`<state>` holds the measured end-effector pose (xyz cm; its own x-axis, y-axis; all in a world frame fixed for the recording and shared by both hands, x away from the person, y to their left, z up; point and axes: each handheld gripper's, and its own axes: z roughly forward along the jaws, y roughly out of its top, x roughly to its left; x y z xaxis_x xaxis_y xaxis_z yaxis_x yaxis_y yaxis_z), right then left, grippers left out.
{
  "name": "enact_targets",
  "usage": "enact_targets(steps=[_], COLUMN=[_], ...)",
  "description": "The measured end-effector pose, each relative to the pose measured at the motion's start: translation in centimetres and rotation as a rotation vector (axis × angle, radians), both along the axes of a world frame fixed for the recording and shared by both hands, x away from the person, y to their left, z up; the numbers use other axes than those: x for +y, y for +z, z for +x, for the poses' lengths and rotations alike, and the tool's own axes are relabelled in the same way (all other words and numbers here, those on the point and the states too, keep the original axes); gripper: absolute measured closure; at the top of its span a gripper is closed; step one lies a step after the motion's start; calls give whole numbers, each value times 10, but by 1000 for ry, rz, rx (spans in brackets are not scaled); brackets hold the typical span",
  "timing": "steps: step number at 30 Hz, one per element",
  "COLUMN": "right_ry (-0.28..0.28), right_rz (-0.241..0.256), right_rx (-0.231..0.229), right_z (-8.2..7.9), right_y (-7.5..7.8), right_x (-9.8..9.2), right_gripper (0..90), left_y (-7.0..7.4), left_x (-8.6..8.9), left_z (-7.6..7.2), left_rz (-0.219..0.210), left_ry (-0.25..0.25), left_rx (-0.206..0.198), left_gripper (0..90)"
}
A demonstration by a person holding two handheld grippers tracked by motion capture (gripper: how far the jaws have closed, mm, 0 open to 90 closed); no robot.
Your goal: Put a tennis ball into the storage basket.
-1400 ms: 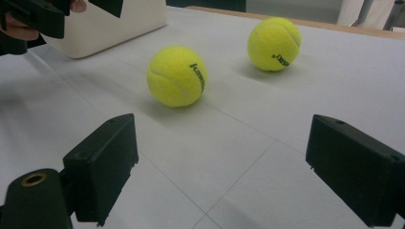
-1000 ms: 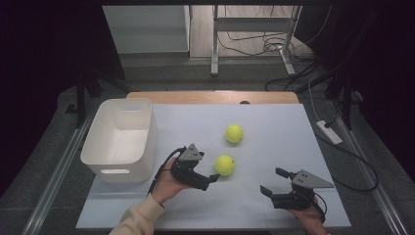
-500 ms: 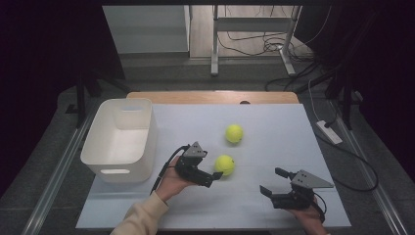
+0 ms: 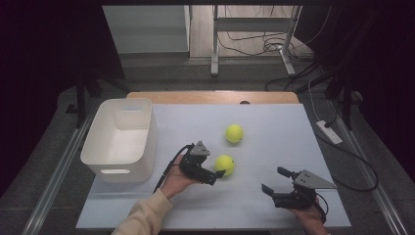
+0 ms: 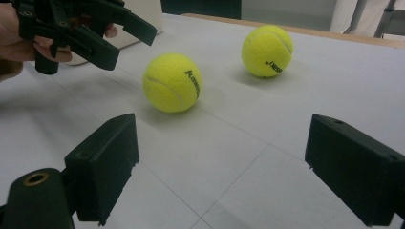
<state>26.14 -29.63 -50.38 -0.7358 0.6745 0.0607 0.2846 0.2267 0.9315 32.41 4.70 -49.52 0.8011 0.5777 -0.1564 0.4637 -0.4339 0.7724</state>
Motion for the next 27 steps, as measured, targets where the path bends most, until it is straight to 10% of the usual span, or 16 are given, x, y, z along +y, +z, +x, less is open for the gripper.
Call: enact_targets(steps=[27], right_ry=[9], right_rz=[0], right_rx=[4], right_z=[1], right_y=[-1], right_x=[1], right_gripper=[109], left_y=[-10], left_x=[-33], left_z=[30], left_rz=[48], left_ry=[-14], left_rx=[67], left_gripper=[50])
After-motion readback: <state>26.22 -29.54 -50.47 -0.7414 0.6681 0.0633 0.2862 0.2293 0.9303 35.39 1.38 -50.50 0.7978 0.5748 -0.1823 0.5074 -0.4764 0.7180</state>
